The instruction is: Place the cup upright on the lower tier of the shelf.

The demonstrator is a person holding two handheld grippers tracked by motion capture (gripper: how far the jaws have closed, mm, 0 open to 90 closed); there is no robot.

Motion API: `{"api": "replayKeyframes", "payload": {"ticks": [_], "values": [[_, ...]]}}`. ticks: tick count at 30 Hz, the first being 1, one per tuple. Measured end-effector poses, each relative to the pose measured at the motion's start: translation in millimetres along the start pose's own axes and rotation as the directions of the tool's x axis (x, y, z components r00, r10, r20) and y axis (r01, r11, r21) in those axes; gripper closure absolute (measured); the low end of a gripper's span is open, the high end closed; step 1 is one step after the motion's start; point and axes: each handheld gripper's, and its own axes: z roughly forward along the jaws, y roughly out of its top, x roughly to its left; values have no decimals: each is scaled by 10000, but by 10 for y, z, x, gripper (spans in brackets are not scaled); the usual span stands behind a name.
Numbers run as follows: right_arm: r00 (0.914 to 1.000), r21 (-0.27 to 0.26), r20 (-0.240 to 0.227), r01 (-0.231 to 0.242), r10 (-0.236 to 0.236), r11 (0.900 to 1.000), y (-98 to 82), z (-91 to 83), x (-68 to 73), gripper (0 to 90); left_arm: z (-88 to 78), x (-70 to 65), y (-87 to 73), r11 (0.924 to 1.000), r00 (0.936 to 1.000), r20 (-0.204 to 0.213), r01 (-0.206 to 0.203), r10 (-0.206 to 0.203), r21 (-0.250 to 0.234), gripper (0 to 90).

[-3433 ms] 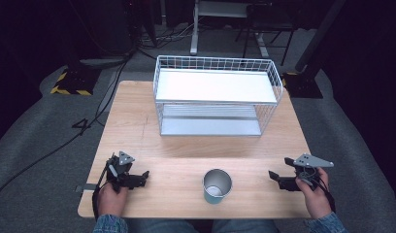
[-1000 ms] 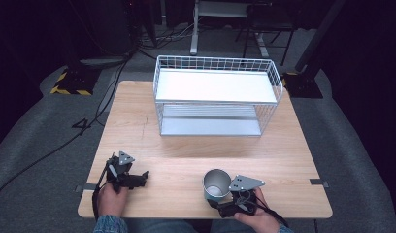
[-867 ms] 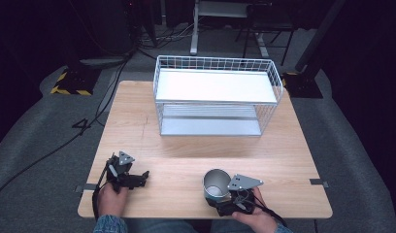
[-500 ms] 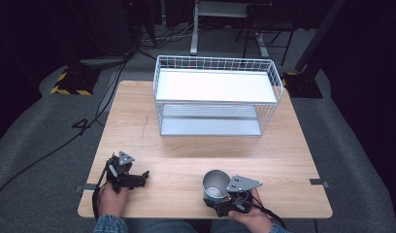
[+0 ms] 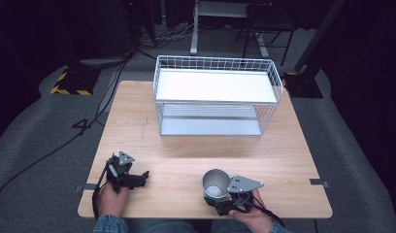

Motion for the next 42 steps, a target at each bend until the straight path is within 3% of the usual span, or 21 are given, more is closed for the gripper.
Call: {"api": "replayKeyframes", "payload": {"ticks": [12,26,36,42], "values": [[9997,-196,-172,-147,143,9997,139,-34,-31,201,-2,1,1,10000,10000,23,-8,8,23,0],[9993,-325,102,-359,363,9988,358,-78,-170,201,-1,1,0,10000,10000,5,-8,8,9,1],[9974,-329,138,-708,713,9969,522,-21,-331,201,0,0,-1,10000,10000,1,-2,2,-6,0],[9941,-288,396,-994,1005,9946,622,48,-494,200,0,-1,-2,10000,10000,-1,0,0,-7,1]]}}
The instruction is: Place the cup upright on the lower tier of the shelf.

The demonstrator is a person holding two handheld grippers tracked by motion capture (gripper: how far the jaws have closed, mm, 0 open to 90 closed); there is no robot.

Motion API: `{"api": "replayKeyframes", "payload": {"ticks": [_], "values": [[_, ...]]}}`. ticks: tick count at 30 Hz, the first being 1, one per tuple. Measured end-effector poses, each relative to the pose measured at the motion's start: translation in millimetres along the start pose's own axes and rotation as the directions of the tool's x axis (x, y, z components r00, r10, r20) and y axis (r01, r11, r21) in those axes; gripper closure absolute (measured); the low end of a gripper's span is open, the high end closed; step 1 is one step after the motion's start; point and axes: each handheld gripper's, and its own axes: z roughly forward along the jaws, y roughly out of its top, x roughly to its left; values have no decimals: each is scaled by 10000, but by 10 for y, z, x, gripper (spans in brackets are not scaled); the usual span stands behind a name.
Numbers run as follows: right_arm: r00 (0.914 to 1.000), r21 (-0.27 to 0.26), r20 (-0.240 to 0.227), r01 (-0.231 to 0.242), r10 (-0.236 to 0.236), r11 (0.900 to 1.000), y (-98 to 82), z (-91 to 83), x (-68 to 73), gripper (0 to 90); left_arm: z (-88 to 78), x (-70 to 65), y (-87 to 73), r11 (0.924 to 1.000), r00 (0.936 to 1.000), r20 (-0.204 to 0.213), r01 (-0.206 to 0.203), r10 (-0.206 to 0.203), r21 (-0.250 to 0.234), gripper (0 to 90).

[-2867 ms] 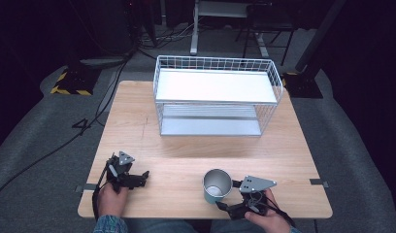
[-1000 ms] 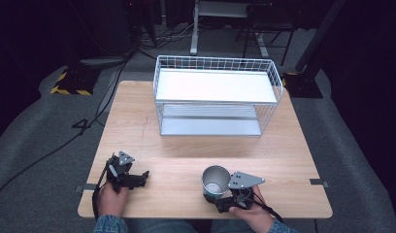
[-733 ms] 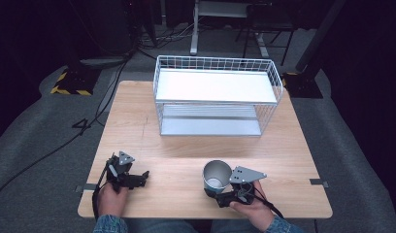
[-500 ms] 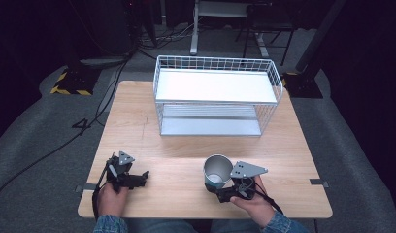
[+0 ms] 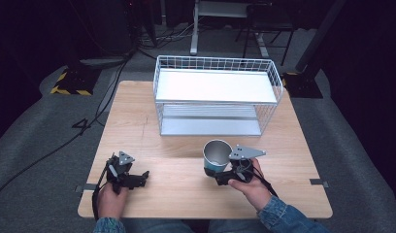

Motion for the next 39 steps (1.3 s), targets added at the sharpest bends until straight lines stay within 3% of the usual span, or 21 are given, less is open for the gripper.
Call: {"api": "replayKeyframes", "payload": {"ticks": [11,21,31,39], "values": [[9977,25,630,-242,240,9997,186,147,-273,201,-6,-8,-9,9999,9999,-35,101,-101,-3,1],[9893,112,1438,-268,249,9996,277,309,-486,200,-4,-7,-6,10000,10000,-30,91,-91,-6,0],[9712,-135,2236,-813,822,9966,355,491,-706,201,-3,-6,-4,10000,10000,-30,86,-86,1,1],[9497,-214,2944,-1055,1071,9942,353,613,-877,200,-3,-5,-1,10000,10000,-39,66,-66,26,0]]}}
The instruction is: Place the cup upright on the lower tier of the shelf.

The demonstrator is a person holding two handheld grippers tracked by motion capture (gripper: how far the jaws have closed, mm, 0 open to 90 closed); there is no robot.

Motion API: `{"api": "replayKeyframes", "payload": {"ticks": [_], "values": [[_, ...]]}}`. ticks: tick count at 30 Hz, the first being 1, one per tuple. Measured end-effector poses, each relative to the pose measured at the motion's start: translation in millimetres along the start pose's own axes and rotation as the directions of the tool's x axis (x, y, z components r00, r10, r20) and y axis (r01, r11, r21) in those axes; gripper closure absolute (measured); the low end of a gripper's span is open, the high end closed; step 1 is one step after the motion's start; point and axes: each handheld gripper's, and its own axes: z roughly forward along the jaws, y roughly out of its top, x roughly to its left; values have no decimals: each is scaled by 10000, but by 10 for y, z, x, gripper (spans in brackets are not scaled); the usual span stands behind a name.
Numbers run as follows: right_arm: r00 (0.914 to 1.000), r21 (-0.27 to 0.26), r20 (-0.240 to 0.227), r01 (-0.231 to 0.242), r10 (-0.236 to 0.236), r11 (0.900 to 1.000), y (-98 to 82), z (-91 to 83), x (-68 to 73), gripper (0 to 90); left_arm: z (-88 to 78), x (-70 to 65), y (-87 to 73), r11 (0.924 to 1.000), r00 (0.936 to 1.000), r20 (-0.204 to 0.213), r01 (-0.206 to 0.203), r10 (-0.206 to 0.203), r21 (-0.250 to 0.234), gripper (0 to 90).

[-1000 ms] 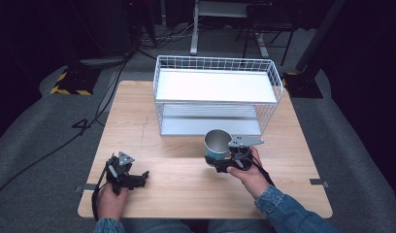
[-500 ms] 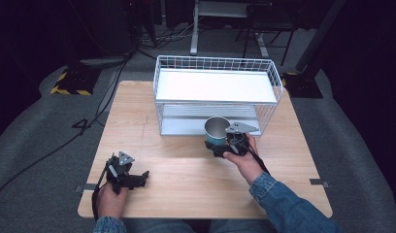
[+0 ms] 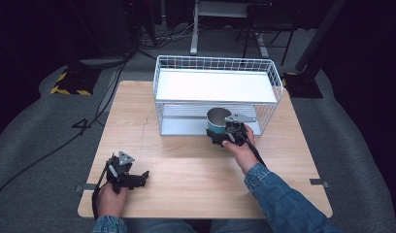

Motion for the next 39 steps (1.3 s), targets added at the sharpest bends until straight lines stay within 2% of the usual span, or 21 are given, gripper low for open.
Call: {"api": "replayKeyframes", "payload": {"ticks": [4,13,18,29,30,39], "values": [[9990,-11,447,-77,77,10000,17,76,-59,200,0,0,0,10000,10000,-1,-4,4,3,0],[9965,-288,815,-170,193,9994,35,243,-123,200,0,1,0,10000,10000,15,-6,6,1,0],[9956,-376,937,-9,44,9993,33,340,-116,200,0,1,0,10000,10000,18,-4,4,7,0],[9914,-630,1294,-88,169,9980,47,536,-176,199,0,0,0,10000,10000,15,0,0,3,1],[9909,-669,1347,24,66,9978,50,554,-189,199,0,0,0,10000,10000,13,-4,4,5,0],[9886,-634,1464,-257,348,9977,44,644,-251,199,0,0,-1,10000,10000,14,-1,1,2,0]]}}
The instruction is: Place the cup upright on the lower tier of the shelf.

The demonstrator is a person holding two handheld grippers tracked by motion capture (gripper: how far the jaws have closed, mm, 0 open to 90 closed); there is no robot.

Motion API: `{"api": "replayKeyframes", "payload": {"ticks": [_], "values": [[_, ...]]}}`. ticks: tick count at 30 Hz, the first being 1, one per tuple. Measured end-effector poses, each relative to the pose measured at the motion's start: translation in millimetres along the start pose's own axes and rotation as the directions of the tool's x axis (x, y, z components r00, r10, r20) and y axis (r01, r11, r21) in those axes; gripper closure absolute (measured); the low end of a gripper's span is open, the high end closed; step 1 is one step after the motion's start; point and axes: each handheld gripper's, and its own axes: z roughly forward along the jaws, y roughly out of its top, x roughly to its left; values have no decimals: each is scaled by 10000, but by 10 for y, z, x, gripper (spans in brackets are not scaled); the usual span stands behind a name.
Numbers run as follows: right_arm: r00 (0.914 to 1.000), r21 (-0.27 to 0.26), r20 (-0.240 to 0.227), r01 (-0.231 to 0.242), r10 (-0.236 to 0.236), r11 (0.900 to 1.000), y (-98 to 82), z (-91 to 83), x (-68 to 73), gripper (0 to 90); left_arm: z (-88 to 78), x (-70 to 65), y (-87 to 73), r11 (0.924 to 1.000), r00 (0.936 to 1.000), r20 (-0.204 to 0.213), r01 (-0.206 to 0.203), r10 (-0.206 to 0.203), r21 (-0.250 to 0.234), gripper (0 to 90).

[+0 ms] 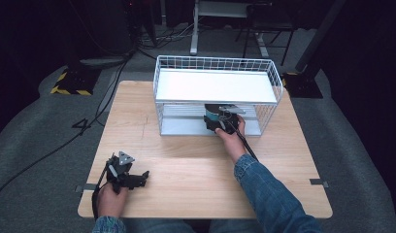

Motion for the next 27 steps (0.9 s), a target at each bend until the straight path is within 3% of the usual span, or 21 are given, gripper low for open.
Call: {"api": "replayKeyframes", "payload": {"ticks": [12,14,15,17,19,27], "values": [[9997,57,-253,13,-11,10000,-28,38,-34,198,0,-3,-1,10000,10000,-14,26,-26,-9,1],[9994,133,-263,206,-203,9997,-34,38,-49,187,0,-3,-1,10000,10000,-14,24,-24,-10,1],[9993,100,-35,372,-372,9993,-43,35,-43,134,0,-3,-1,10000,10000,-12,25,-25,-8,1],[9992,74,80,398,-399,9992,-46,32,-39,154,0,-3,-1,10000,10000,-13,27,-27,-9,1],[9988,81,-306,386,-384,9992,-47,27,-46,161,0,-3,-1,10000,10000,-13,26,-26,-9,1],[9996,132,-175,211,-209,9997,-34,-29,-51,156,0,-2,-1,10000,10000,-7,27,-27,-10,1]]}}
